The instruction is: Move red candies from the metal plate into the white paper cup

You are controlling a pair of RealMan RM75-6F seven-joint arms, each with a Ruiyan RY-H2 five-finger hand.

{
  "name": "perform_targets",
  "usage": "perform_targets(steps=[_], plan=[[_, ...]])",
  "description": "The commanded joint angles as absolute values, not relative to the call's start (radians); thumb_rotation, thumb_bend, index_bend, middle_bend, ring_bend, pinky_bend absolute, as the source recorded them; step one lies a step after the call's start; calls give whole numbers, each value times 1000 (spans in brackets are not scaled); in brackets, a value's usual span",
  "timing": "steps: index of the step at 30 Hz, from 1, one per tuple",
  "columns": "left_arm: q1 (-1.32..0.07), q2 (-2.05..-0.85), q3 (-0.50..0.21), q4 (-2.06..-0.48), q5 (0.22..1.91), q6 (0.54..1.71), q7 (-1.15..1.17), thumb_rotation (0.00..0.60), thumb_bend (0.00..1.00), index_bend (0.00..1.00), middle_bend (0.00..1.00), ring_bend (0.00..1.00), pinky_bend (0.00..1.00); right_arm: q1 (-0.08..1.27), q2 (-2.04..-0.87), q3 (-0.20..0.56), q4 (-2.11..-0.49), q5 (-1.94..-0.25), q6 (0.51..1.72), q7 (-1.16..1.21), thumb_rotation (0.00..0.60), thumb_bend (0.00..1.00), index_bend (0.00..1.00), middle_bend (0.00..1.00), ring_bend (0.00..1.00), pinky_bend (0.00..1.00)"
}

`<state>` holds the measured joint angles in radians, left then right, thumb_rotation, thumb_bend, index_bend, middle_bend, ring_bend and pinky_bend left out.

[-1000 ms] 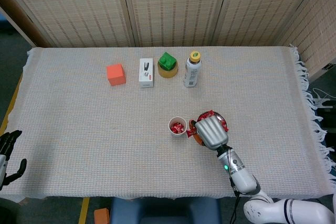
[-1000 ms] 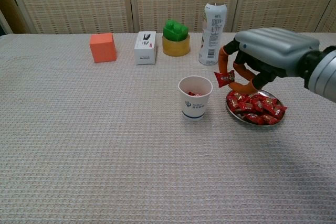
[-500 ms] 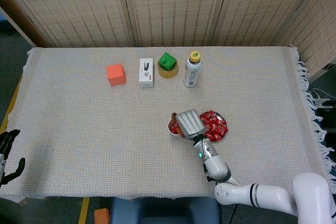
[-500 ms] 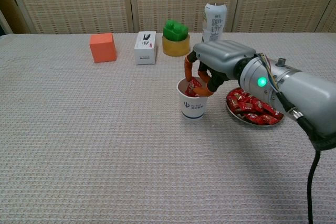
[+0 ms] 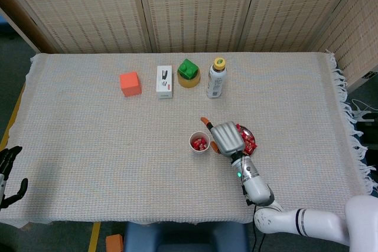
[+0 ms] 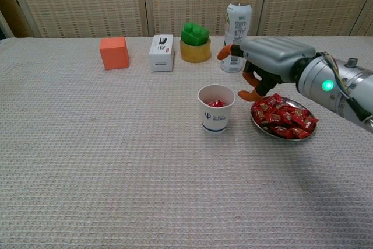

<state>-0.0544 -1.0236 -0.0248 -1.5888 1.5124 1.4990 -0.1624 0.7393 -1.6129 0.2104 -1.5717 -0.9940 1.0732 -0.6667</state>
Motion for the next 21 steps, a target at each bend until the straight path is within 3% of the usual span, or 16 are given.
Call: perform_targets(steps=[1, 13, 21], plan=[[-56, -1025, -25, -1590, 1511, 1497, -157, 600, 482, 0, 44, 4, 226, 705, -1570, 174, -1571, -1020, 1095, -642, 600, 280, 145, 826, 851, 1000], [-57, -1034, -26, -1597, 1504, 1492, -122, 600, 483, 0, 45, 4, 226, 711, -1597, 129, -1449, -960, 1007, -642, 600, 255, 141, 825, 851, 1000], [-58, -1031, -25, -1594, 1508, 1491, -135, 600, 482, 0, 46, 4, 226, 727, -1637, 120, -1410, -927, 994, -688, 600, 253, 195, 826, 851, 1000]])
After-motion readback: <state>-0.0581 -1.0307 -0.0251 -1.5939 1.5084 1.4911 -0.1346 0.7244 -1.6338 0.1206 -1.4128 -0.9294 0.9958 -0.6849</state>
